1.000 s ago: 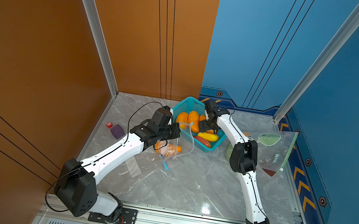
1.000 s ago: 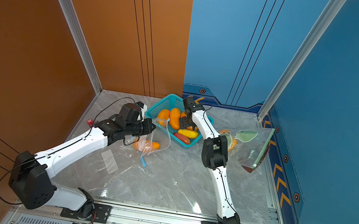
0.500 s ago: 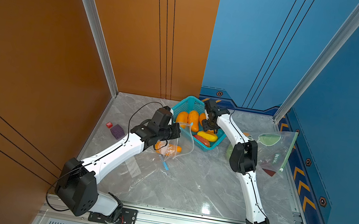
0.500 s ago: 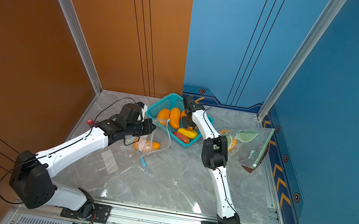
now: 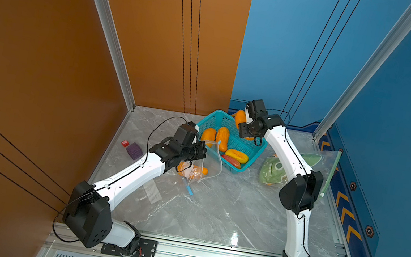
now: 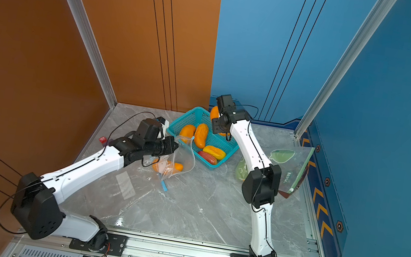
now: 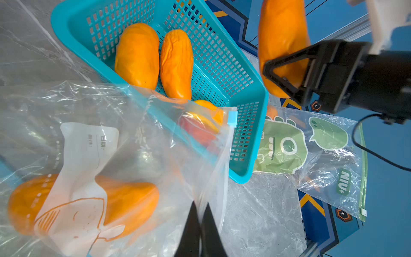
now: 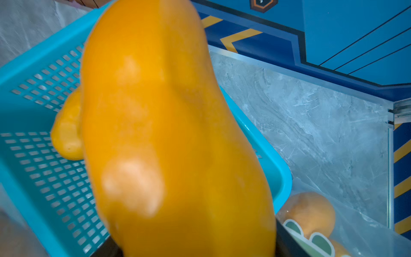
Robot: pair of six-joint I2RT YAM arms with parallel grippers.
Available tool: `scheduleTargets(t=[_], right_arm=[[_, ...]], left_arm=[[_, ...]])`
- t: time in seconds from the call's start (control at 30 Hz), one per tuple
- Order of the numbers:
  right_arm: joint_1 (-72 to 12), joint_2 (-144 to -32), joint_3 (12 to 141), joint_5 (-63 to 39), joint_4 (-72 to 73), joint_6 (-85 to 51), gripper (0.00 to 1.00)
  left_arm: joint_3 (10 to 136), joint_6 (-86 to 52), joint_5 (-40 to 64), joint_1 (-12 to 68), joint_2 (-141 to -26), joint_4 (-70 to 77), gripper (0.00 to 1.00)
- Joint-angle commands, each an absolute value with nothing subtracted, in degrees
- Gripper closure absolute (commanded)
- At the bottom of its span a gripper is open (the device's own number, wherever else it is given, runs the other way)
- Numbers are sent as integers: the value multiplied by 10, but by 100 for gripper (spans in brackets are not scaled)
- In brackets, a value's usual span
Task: Place the mango in a zip-top bag and seal the zipper
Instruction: Pick up the mango from the basket, then place the mango in the zipper food storage bag.
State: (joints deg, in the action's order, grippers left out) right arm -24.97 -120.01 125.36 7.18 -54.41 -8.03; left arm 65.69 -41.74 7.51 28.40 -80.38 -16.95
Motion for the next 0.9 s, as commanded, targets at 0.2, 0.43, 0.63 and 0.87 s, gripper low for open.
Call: scheduleTargets(t=[0.2,0.43,0.63,0.87], right_arm=[[-313,-964,981,-52,-504,-242,79],[-378,-880,847,-114,-465,-338,78],[-430,-902,838,-143,-461,-368,78],[-452,-973,883,-174,-460,-373,78]], left_arm=[[673,-395,75,282,-808,-162,100],[673,-384,73,284,-805,-162,100],[668,-374,73,289,-799,-162,100],[657,-358,75,310,-782,-161,100]])
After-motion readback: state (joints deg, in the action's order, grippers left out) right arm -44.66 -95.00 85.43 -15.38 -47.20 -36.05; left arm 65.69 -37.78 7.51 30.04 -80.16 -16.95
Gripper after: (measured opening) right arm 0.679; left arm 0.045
